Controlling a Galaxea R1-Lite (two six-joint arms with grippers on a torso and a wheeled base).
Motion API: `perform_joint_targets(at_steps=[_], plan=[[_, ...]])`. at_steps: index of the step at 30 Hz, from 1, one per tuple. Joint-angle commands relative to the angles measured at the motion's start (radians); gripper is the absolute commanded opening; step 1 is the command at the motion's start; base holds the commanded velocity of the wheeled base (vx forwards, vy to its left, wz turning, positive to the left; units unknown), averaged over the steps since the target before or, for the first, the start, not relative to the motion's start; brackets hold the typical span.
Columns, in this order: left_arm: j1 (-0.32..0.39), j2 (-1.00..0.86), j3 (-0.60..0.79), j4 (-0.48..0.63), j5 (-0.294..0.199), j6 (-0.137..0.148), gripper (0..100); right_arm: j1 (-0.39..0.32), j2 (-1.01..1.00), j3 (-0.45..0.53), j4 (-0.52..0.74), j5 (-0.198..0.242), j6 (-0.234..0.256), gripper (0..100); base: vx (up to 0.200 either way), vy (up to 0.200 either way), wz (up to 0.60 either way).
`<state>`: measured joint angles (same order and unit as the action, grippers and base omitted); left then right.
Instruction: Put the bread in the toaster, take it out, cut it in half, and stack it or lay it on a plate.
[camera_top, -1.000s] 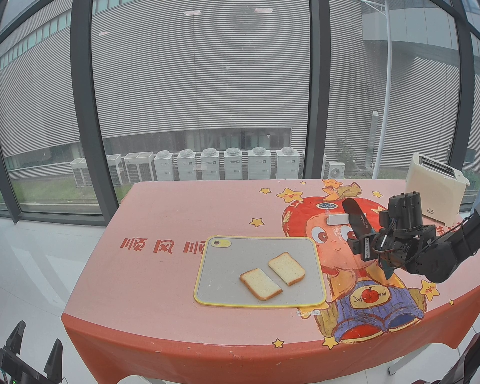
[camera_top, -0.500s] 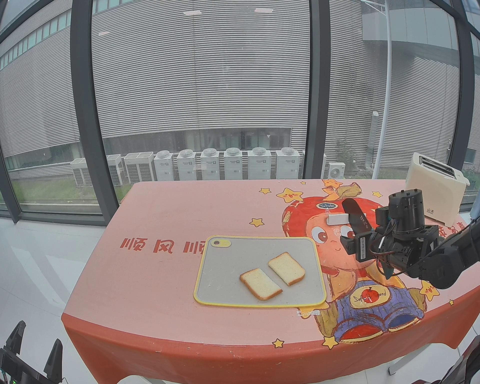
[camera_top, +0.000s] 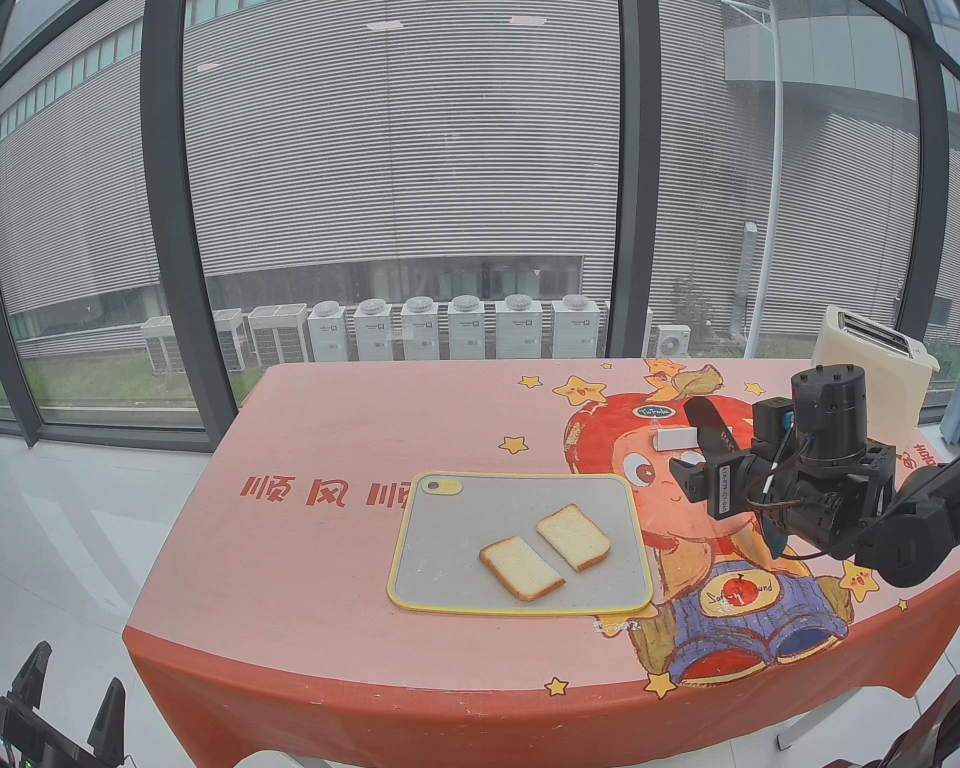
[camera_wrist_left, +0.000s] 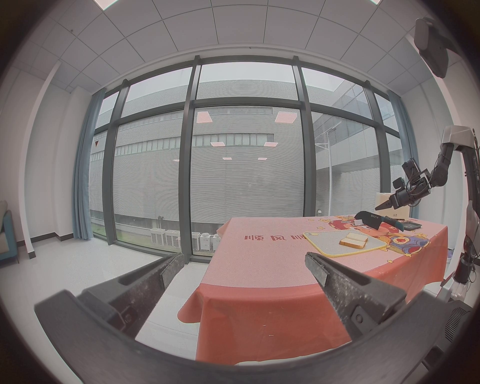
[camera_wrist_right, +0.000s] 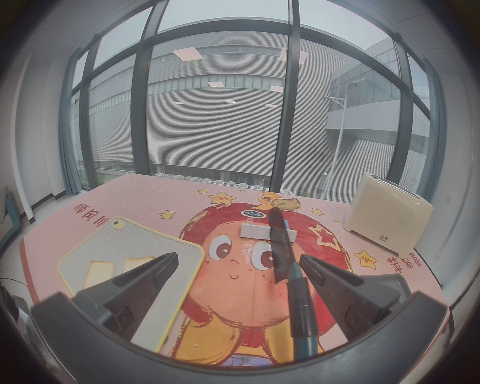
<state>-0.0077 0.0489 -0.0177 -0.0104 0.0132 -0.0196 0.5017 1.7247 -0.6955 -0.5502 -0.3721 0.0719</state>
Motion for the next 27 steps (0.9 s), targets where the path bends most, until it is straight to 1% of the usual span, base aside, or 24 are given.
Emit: perform_joint_targets(at_steps=[1, 2, 6, 13, 17, 20, 22, 23, 24, 27], plan=[[0.0, 0.002, 0.018, 0.0, 0.001, 0.0, 100, 0.012, 0.01, -0.004, -0.005, 0.002, 0.0, 100, 0.0, 0.0, 0.0], [0.0, 0.002, 0.018, 0.0, 0.001, 0.0, 100, 0.012, 0.01, -0.005, -0.005, 0.009, 0.002, 100, 0.0, 0.0, 0.0], [0.0, 0.002, 0.018, 0.0, 0.001, 0.0, 100, 0.008, 0.007, -0.016, 0.001, 0.062, 0.002, 100, 0.0, 0.0, 0.0], [0.0, 0.002, 0.018, 0.0, 0.001, 0.0, 100, -0.012, 0.019, -0.027, 0.001, 0.121, 0.002, 100, 0.0, 0.0, 0.0], [0.0, 0.002, 0.018, 0.0, 0.001, 0.0, 100, -0.012, 0.044, -0.029, -0.017, 0.153, 0.003, 100, 0.0, 0.0, 0.0], [0.0, 0.002, 0.018, 0.0, 0.001, -0.002, 100, -0.015, 0.047, -0.029, -0.017, 0.211, 0.008, 100, 0.0, 0.0, 0.0], [0.0, 0.002, 0.018, 0.0, 0.001, 0.0, 100, -0.02, 0.052, -0.029, -0.017, 0.237, 0.022, 100, 0.0, 0.0, 0.0], [0.0, 0.002, 0.018, 0.0, 0.001, 0.0, 100, -0.02, 0.053, -0.029, -0.017, 0.237, 0.022, 100, 0.0, 0.0, 0.0], [0.0, 0.002, 0.018, 0.0, 0.001, 0.0, 100, -0.022, 0.059, -0.029, -0.017, 0.254, 0.025, 100, 0.0, 0.0, 0.0], [0.0, 0.002, 0.018, 0.0, 0.001, 0.0, 100, -0.02, 0.07, -0.03, -0.017, 0.257, 0.025, 100, 0.0, 0.0, 0.0]])
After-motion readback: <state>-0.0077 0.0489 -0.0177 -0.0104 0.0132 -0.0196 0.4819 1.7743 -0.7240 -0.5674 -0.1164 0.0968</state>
